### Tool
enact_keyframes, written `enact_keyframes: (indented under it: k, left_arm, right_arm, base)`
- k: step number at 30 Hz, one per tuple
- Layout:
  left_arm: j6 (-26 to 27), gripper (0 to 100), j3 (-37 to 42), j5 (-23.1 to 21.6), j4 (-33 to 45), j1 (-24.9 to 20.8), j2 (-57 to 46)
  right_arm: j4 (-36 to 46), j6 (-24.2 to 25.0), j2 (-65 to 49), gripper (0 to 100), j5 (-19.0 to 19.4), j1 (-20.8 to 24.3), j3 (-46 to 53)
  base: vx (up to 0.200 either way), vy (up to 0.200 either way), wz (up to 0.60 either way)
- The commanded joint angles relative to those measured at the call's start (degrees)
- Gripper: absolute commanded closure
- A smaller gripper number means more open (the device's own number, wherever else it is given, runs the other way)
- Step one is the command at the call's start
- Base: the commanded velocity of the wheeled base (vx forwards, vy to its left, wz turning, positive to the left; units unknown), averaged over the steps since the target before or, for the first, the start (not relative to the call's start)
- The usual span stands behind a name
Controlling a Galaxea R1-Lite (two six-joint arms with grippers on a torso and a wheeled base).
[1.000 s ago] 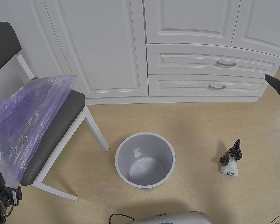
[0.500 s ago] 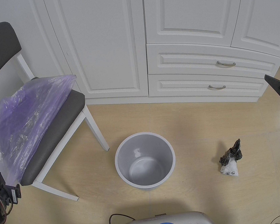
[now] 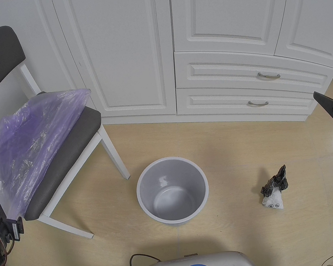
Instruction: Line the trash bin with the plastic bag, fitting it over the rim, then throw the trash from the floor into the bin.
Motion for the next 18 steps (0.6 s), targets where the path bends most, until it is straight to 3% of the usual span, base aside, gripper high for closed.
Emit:
enact_keyframes:
  k: [1, 3, 4, 7, 18]
  left_arm:
    - [0.0, 0, 0.2, 0.1, -3.8, 1.1, 3.9]
    - [0.0, 0, 0.2, 0.1, -3.8, 1.1, 3.9]
    - [0.1, 0, 1.2, 0.1, -8.9, 2.4, 5.9]
    - [0.1, 0, 2.0, 0.2, -12.5, 3.2, 8.0]
    - [0.4, 0, 1.8, 0.5, -14.8, 5.6, 8.8]
  right_arm:
    - [0.0, 0.0, -0.7, 0, 0.0, 0.9, 0.1]
    - [0.0, 0.0, -0.7, 0, 0.0, 0.9, 0.1]
    - [0.1, 0.0, -1.4, 0, 0.0, 1.9, 0.2]
    - [0.0, 0.0, -1.5, 0, 0.0, 2.0, 0.3]
    - [0.0, 0.2, -1.5, 0, 0.1, 2.1, 0.2]
  base:
    - [0.0, 0.0, 0.0]
    - [0.0, 0.0, 0.0]
    - [0.0, 0.0, 0.0]
    - [0.0, 0.0, 0.0]
    - [0.0, 0.0, 0.0]
